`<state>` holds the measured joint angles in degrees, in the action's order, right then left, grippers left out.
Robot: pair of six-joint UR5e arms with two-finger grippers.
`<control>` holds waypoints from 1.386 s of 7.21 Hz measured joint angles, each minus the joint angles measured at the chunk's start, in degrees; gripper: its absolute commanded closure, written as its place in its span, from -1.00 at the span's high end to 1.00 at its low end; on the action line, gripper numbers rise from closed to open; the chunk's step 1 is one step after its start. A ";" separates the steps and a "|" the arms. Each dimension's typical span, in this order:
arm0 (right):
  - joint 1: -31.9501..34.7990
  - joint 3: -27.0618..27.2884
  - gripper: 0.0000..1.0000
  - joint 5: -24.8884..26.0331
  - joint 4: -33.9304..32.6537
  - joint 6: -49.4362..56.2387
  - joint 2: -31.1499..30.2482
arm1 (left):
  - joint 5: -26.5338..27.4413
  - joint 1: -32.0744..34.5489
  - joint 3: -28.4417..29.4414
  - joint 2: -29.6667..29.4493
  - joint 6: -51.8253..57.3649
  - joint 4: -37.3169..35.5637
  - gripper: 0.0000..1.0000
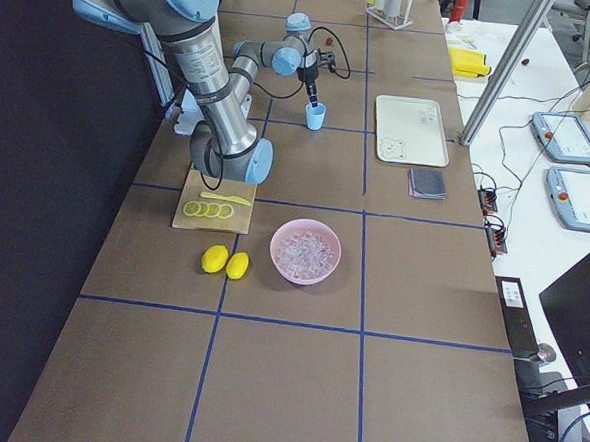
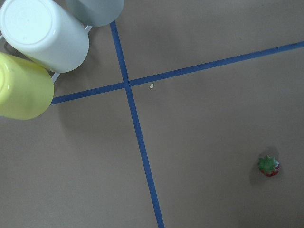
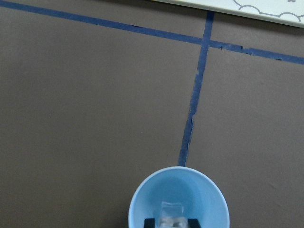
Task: Put ice and strawberries in cup
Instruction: 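Open the right gripper to release the ice cube into the cup, then move the right gripper back to the pink ice bowl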
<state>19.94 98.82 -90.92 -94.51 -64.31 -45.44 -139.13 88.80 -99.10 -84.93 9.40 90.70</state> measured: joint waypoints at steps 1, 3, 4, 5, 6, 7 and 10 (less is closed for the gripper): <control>-0.07 0.06 0.98 -0.06 0.00 0.00 0.03 | 0.00 -0.01 0.05 0.00 0.02 0.00 1.00; 0.99 1.00 0.98 -1.19 -0.15 0.07 -0.16 | 0.00 -0.03 0.11 0.01 0.06 0.00 1.00; 3.08 2.41 0.98 -3.23 -1.14 0.35 -0.87 | 0.00 -0.06 0.19 0.02 0.03 0.00 1.00; 6.10 5.19 0.98 -6.24 -2.78 1.48 -2.90 | 0.00 -0.09 0.27 0.03 0.03 0.00 1.00; 9.67 8.81 0.98 -9.66 -3.66 4.60 -6.39 | 0.00 -0.10 0.34 0.03 0.08 0.00 1.00; 13.61 12.90 0.98 -13.01 -3.97 9.58 -11.01 | 0.00 -0.11 0.37 0.03 0.14 0.00 1.00; 25.72 22.47 0.98 -22.70 -2.17 26.20 -27.79 | 0.00 -0.37 0.35 0.03 0.20 0.00 1.00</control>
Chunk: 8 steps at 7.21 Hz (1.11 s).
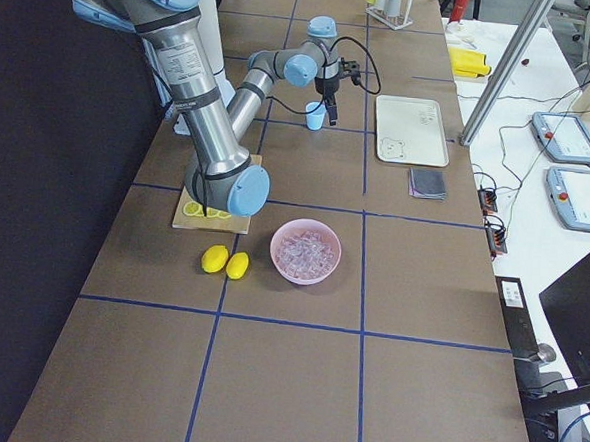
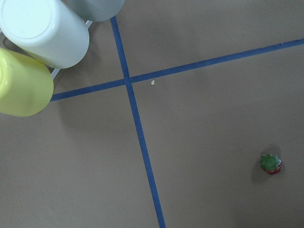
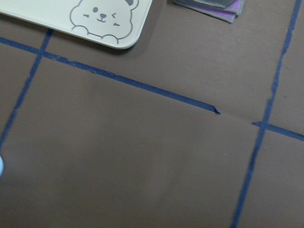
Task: Put ice and strawberries in cup
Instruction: 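Move the right gripper back to the pink ice bowl, then lower the right gripper into the bowl and grasp a third ice cube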
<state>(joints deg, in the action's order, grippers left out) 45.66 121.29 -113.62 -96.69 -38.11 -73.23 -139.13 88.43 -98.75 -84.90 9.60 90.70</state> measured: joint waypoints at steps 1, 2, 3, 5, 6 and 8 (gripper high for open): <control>3.48 1.17 0.98 -2.02 3.99 4.77 -6.71 | 0.00 -0.06 0.00 0.00 -0.03 0.00 1.00; 6.29 0.82 0.98 -3.94 9.65 8.50 -12.96 | 0.00 -0.08 0.02 0.00 -0.08 0.00 1.00; 9.22 -0.58 0.98 -6.59 14.41 12.69 -17.89 | 0.00 -0.10 0.06 0.00 -0.10 0.00 1.00; 15.41 -4.13 0.98 -12.09 20.20 22.64 -25.08 | 0.00 -0.10 -0.05 0.00 -0.14 0.00 1.00; 17.65 -6.54 0.95 -14.51 23.58 25.68 -27.53 | 0.00 -0.10 -0.12 0.00 -0.13 0.00 1.00; 19.02 -11.14 0.81 -16.04 30.43 26.06 -30.13 | 0.00 -0.10 -0.19 -0.03 -0.11 0.00 1.00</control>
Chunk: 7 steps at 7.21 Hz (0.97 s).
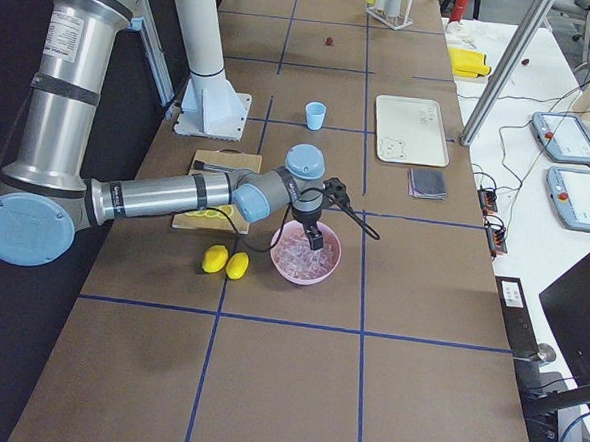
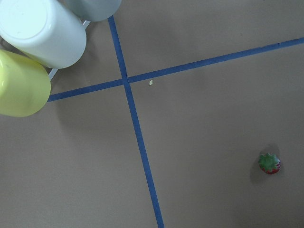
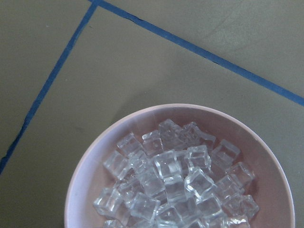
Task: Put ice and strawberries in cup
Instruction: 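Lower the right gripper into the bowl and grasp a third ice cube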
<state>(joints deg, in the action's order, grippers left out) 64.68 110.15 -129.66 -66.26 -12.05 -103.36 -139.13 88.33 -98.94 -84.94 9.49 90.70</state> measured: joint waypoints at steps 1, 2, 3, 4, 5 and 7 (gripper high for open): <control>0.04 -1.01 0.81 -0.09 1.21 -1.15 -0.07 | 0.00 -0.03 -0.01 -0.01 0.02 0.00 1.00; -0.12 -1.46 0.80 -0.18 1.69 -1.81 -0.03 | 0.00 -0.06 -0.02 -0.01 0.04 0.00 1.00; -0.71 -1.69 0.78 -0.20 1.85 -2.04 -0.02 | 0.00 -0.07 -0.02 -0.01 0.02 0.00 1.00; -1.68 -2.01 0.76 -0.14 1.88 -2.11 0.00 | 0.00 -0.17 -0.05 -0.01 0.01 0.00 1.00; -2.65 -2.60 0.75 -0.09 1.88 -2.15 0.00 | 0.00 -0.29 -0.06 -0.01 0.01 0.00 1.00; -3.90 -4.21 0.70 -0.03 1.92 -2.18 0.00 | 0.00 -0.41 -0.08 -0.04 0.06 0.00 1.00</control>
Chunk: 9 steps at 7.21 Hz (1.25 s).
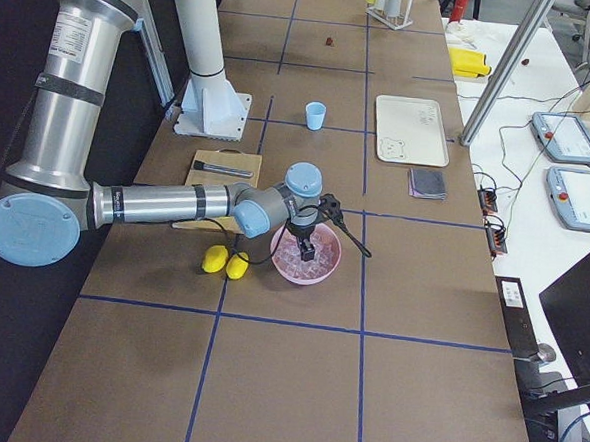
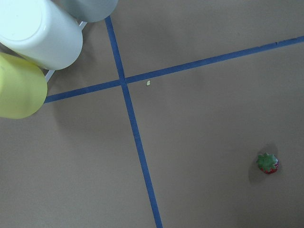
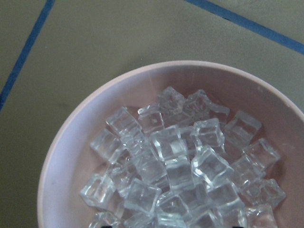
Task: Put ice and strawberries in cup
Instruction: 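Lower the right gripper into the bowl and grasp a third ice cube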
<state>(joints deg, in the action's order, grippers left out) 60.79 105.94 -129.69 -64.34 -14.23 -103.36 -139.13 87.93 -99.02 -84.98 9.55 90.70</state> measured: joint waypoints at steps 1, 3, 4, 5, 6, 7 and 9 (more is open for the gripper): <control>-0.30 -0.44 0.58 0.05 -0.03 -0.13 0.00 | 0.00 -0.05 -0.02 -0.01 0.02 0.00 1.00; -0.68 -0.61 0.24 -0.18 -0.05 -0.70 -0.01 | 0.00 -0.24 -0.03 -0.01 0.03 0.00 1.00; -0.90 -0.64 -0.18 -0.26 -0.06 -0.82 -0.08 | 0.00 -0.40 -0.03 -0.01 0.03 0.00 1.00; -1.03 -0.64 -0.78 -0.29 -0.07 -0.86 -0.13 | 0.00 -0.49 -0.02 -0.04 0.03 0.00 1.00; -1.05 -0.63 -0.99 -0.30 -0.08 -0.84 -0.15 | 0.00 -0.53 0.00 -0.07 0.03 0.00 1.00; -1.04 -0.55 -1.00 -0.32 -0.06 -0.79 -0.17 | 0.00 -0.55 -0.03 -0.12 0.03 0.00 1.00; -0.96 0.12 -1.00 -0.52 -0.08 -0.89 -0.23 | 0.00 -0.56 -0.10 -0.17 0.01 0.00 1.00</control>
<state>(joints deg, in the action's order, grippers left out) 59.82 106.06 -130.21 -64.42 -15.13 -103.59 -139.13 87.37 -99.12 -85.15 9.56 90.70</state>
